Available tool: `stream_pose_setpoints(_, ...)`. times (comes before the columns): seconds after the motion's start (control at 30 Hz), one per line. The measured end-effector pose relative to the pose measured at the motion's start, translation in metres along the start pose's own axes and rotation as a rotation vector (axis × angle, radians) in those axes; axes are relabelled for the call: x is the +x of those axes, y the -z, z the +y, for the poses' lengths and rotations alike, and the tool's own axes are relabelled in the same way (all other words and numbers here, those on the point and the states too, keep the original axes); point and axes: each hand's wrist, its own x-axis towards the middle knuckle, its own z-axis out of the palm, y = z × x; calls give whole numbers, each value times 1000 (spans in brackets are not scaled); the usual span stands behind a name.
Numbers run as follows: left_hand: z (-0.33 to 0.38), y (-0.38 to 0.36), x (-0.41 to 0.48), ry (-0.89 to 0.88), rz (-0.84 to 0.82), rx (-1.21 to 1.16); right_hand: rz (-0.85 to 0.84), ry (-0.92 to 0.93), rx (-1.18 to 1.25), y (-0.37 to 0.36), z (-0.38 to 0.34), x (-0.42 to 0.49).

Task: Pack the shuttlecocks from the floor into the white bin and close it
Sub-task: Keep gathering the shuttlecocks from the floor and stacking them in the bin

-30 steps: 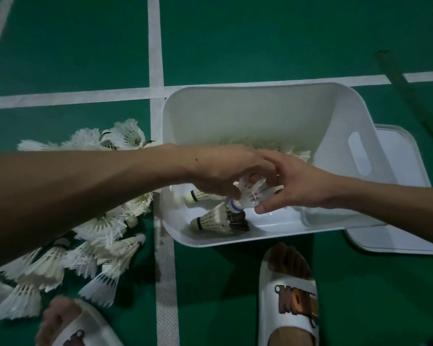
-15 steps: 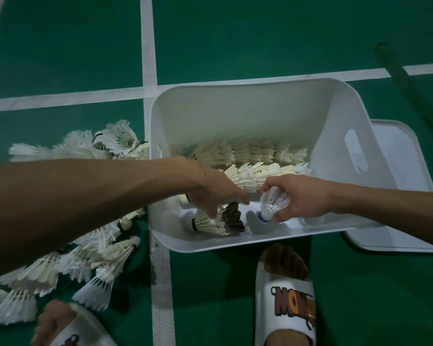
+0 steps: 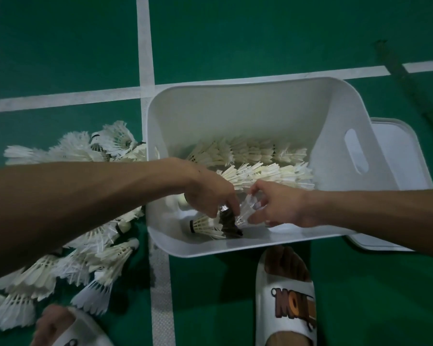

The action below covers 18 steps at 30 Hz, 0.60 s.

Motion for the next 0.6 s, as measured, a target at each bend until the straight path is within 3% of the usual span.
stream_pose_setpoints(0.07,2,0,-1,1,3,-69,-32,-37,-60,-2,1,1)
stream_pose_setpoints(0.17,2,0,-2,0,14,-114,-13,28,-429,-1,-1,0)
stream_pose_setpoints(0.37,-2,1,-3,23,-13,-130,-36,159,-851,-1,-9,4)
stream_pose_setpoints(0.6,-4,3,-4,11,-42,-76,-57,177,-947,-22,-18,22)
